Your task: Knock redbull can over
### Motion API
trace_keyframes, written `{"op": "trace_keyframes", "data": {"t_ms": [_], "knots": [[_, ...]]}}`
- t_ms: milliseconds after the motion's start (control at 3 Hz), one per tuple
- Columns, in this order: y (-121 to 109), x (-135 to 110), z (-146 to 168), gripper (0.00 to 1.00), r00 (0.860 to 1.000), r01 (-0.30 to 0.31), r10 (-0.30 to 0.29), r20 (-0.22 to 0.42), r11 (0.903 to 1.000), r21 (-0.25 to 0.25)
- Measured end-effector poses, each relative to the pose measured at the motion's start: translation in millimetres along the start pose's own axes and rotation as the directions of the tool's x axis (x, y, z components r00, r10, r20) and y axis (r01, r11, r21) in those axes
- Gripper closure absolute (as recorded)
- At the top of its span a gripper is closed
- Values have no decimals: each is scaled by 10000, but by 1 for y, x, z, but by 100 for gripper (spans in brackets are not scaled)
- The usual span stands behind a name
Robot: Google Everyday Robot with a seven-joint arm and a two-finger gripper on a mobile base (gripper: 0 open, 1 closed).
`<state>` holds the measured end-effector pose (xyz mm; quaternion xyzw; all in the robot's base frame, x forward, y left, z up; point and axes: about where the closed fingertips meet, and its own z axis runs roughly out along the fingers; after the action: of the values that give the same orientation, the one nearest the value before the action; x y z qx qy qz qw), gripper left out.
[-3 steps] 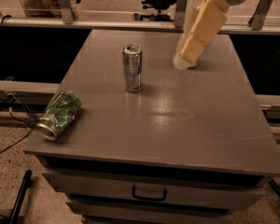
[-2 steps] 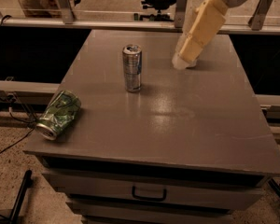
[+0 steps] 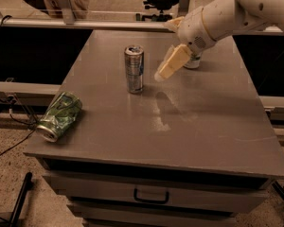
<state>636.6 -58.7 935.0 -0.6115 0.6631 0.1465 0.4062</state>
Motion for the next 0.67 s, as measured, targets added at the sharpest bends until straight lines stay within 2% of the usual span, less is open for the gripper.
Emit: {"op": "trace_keyframes", "data": {"t_ms": [333, 667], "knots": [[0, 0, 0, 0, 10000, 0, 0, 0, 10000, -2], [2, -6, 7, 0, 9973, -235, 233, 700, 9997, 26]]}}
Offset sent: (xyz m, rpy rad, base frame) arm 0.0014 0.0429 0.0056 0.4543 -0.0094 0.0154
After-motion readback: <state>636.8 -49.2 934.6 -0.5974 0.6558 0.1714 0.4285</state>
